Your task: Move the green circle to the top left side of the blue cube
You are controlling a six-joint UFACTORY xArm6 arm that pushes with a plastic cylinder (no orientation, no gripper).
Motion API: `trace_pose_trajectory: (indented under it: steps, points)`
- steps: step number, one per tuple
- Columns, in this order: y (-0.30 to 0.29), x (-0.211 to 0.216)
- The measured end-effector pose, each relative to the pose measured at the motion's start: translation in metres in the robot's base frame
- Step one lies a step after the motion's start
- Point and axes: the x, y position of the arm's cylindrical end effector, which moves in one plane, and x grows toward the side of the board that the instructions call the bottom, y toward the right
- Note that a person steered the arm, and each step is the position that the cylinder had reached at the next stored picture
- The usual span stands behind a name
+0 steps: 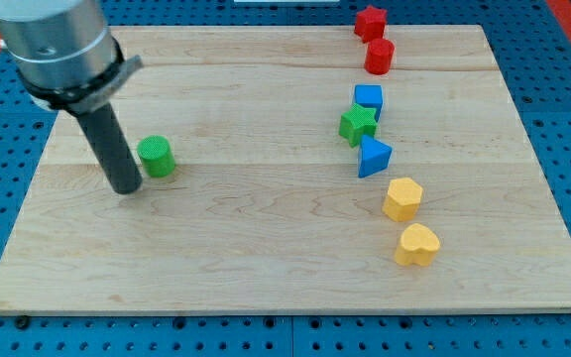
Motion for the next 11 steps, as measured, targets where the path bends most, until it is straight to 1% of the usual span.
trace_pose_trajectory:
  steps: [1, 2, 3, 5, 6, 7, 8, 9, 10, 11]
  points:
    - [0.013, -0.029]
    - [0.067, -0.039]
    - [0.105, -0.042]
    - [0.16, -0.121]
    - [0.156, -0.144]
    - [0.201, -0.146]
    - [0.205, -0.137]
    - [0.17, -0.107]
    - [0.18, -0.11]
    - [0.244, -0.11]
